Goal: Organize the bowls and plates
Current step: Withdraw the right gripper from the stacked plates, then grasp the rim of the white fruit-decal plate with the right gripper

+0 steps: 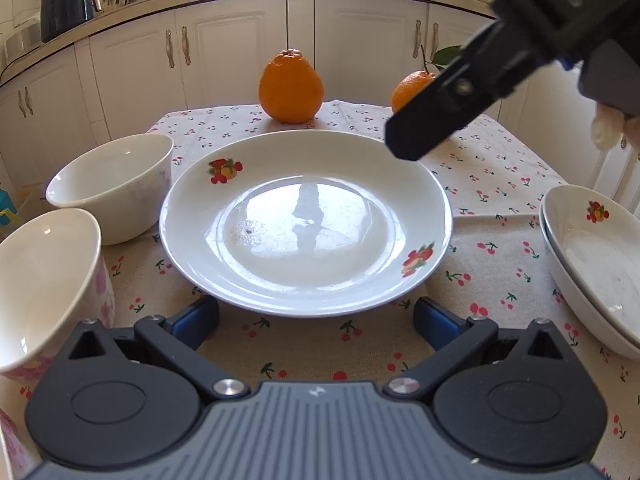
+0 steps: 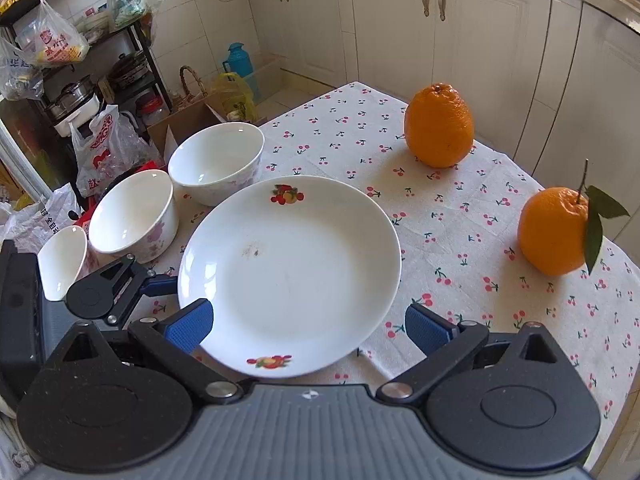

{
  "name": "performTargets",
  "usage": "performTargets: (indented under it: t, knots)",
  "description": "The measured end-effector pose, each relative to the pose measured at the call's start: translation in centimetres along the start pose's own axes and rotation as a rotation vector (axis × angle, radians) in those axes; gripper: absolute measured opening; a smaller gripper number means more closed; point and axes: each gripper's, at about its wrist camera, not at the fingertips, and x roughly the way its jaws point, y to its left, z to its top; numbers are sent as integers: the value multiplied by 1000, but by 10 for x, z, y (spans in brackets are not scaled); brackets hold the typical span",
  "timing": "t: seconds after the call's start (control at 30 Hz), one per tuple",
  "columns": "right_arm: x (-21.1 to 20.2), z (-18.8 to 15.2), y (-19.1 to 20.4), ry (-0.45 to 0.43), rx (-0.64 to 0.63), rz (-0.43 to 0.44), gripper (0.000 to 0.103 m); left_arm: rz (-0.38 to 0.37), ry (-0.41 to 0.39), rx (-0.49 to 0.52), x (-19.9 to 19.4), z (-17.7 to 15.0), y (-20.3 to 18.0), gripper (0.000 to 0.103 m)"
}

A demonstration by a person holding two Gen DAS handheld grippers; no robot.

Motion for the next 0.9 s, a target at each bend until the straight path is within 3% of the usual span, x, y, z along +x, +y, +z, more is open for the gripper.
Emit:
performTargets:
  t: [0.23, 0.43, 0.6, 0.9]
  knots:
    - [37, 36, -26, 11, -30, 35, 102, 6, -6, -2, 1, 0, 0, 103]
    - [69, 58, -48, 42, -10, 114, 88, 7, -4, 1, 0, 0, -1, 103]
    - [88, 63, -57, 68, 16, 174, 79, 19, -13, 20, -1, 0, -4, 103]
    - [96, 62, -66, 79, 54, 272, 78, 24, -19, 23, -1, 1, -2, 102]
